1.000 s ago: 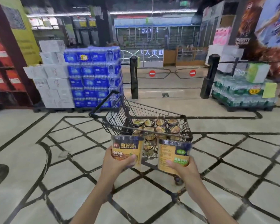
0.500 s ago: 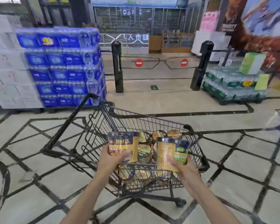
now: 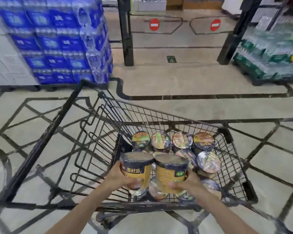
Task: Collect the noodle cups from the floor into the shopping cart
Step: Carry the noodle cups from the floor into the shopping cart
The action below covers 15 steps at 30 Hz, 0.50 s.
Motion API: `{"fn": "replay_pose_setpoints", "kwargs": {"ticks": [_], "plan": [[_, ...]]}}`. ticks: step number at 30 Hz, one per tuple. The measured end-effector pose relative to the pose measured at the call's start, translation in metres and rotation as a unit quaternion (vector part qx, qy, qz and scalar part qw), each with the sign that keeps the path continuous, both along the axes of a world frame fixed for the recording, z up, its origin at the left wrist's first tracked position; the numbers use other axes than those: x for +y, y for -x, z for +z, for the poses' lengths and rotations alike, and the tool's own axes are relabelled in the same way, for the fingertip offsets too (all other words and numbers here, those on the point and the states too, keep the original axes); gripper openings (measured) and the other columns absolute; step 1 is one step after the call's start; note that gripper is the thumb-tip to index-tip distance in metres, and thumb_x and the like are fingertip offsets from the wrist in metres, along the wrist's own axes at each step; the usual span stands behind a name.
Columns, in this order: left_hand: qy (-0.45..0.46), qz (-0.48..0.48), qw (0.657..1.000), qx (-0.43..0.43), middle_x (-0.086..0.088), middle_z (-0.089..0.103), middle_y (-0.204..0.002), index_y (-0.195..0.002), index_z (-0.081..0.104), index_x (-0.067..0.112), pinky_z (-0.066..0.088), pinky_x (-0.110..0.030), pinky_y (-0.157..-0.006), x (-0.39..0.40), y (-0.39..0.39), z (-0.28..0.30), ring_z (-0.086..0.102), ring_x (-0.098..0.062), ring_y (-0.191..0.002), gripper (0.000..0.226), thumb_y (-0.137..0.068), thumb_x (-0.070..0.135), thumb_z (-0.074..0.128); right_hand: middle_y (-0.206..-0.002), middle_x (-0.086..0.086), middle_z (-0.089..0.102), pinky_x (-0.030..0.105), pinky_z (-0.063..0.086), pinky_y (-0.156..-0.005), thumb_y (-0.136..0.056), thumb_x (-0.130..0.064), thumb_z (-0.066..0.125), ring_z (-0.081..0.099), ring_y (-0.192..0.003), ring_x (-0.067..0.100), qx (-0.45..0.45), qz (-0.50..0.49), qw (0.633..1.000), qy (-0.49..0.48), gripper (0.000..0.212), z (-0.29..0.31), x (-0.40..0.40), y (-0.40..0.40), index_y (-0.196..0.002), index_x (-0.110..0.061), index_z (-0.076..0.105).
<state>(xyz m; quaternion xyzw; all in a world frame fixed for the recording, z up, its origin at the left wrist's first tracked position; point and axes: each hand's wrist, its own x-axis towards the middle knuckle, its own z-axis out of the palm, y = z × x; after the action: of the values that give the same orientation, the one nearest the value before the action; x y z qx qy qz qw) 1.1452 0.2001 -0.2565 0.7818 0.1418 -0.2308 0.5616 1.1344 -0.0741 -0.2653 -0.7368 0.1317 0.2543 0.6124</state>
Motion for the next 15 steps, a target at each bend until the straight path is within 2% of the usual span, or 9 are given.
{"fn": "replay_pose_setpoints", "kwargs": {"ticks": [1,3,5,7,9,10,11,13,15], "plan": [[0.000,-0.006,1.000,0.021,0.003,0.074,-0.097,-0.114,0.055,0.017,0.055,-0.021,-0.077,0.002,-0.005,-0.010,0.069,-0.008,-0.090,0.102,-0.024,0.044,0.097,-0.100,-0.008,0.067,0.016,0.047,-0.069,-0.019,-0.050,0.095,0.064,-0.085,0.004,0.006,0.009,1.000,0.003,0.113,-0.008,0.000,-0.005,-0.118,-0.020,0.050],[-0.005,-0.023,0.998,0.054,0.002,0.071,-0.101,-0.111,0.053,0.021,0.052,-0.015,-0.074,0.003,-0.013,-0.023,0.067,-0.010,-0.093,0.084,-0.040,0.024,0.098,-0.100,-0.009,0.062,0.010,0.045,-0.066,-0.051,-0.017,0.095,0.059,-0.085,0.003,0.029,0.011,0.999,0.012,0.084,-0.019,0.002,-0.014,-0.118,-0.018,0.045],[0.006,-0.029,0.998,0.064,0.011,0.064,-0.095,-0.098,0.049,0.028,0.045,-0.003,-0.060,0.003,-0.021,-0.039,0.061,-0.003,-0.087,0.065,-0.054,0.007,0.091,-0.097,-0.010,0.057,0.002,0.043,-0.062,-0.058,0.001,0.088,0.055,-0.087,0.000,0.046,0.016,0.999,0.015,0.073,-0.030,0.001,-0.022,-0.107,-0.024,0.041],[-0.004,-0.029,0.996,0.085,0.016,0.061,-0.091,-0.094,0.048,0.030,0.042,-0.002,-0.055,0.006,-0.026,-0.053,0.056,0.003,-0.084,0.061,-0.058,0.003,0.088,-0.108,-0.006,0.057,0.004,0.043,-0.078,-0.040,-0.018,0.096,0.057,-0.103,0.010,0.048,0.044,0.997,0.033,0.094,-0.045,0.000,-0.026,-0.117,-0.023,0.042],[0.001,-0.040,0.994,0.105,0.013,0.066,-0.098,-0.106,0.053,0.029,0.047,-0.009,-0.067,0.015,-0.030,-0.074,0.060,-0.005,-0.097,0.071,-0.050,0.009,0.093,-0.124,-0.003,0.053,0.017,0.039,-0.095,-0.017,-0.048,0.094,0.051,-0.117,0.014,0.051,0.062,0.996,0.039,0.132,-0.065,-0.004,-0.028,-0.133,-0.022,0.035],[0.001,-0.051,0.993,0.111,0.010,0.068,-0.103,-0.112,0.055,0.027,0.051,-0.018,-0.076,0.020,-0.030,-0.085,0.061,-0.011,-0.104,0.081,-0.043,0.015,0.097,-0.126,-0.005,0.051,0.018,0.038,-0.098,-0.013,-0.054,0.092,0.049,-0.118,0.011,0.055,0.074,0.995,0.042,0.136,-0.070,-0.005,-0.029,-0.133,-0.025,0.033],[-0.002,-0.056,0.991,0.126,0.007,0.070,-0.106,-0.117,0.056,0.026,0.053,-0.027,-0.085,0.024,-0.031,-0.094,0.061,-0.014,-0.108,0.091,-0.036,0.021,0.099,-0.122,-0.009,0.051,0.013,0.039,-0.095,-0.014,-0.055,0.091,0.050,-0.112,0.005,0.066,0.080,0.994,0.037,0.129,-0.073,-0.004,-0.030,-0.127,-0.029,0.034],[0.010,-0.073,0.987,0.143,0.004,0.071,-0.111,-0.121,0.056,0.026,0.050,-0.038,-0.095,0.032,-0.031,-0.112,0.061,-0.015,-0.111,0.105,-0.026,0.031,0.100,-0.108,-0.017,0.050,-0.002,0.039,-0.076,-0.024,-0.038,0.090,0.052,-0.093,-0.012,0.080,0.088,0.993,0.010,0.100,-0.080,-0.001,-0.032,-0.110,-0.031,0.038],[0.019,-0.085,0.984,0.154,0.003,0.071,-0.111,-0.121,0.056,0.023,0.048,-0.039,-0.099,0.034,-0.030,-0.129,0.061,-0.017,-0.112,0.110,-0.021,0.036,0.099,-0.107,-0.014,0.053,0.000,0.043,-0.071,-0.032,-0.020,0.091,0.058,-0.087,-0.012,0.080,0.093,0.992,-0.010,0.086,-0.091,-0.001,-0.033,-0.103,-0.027,0.043]]}}
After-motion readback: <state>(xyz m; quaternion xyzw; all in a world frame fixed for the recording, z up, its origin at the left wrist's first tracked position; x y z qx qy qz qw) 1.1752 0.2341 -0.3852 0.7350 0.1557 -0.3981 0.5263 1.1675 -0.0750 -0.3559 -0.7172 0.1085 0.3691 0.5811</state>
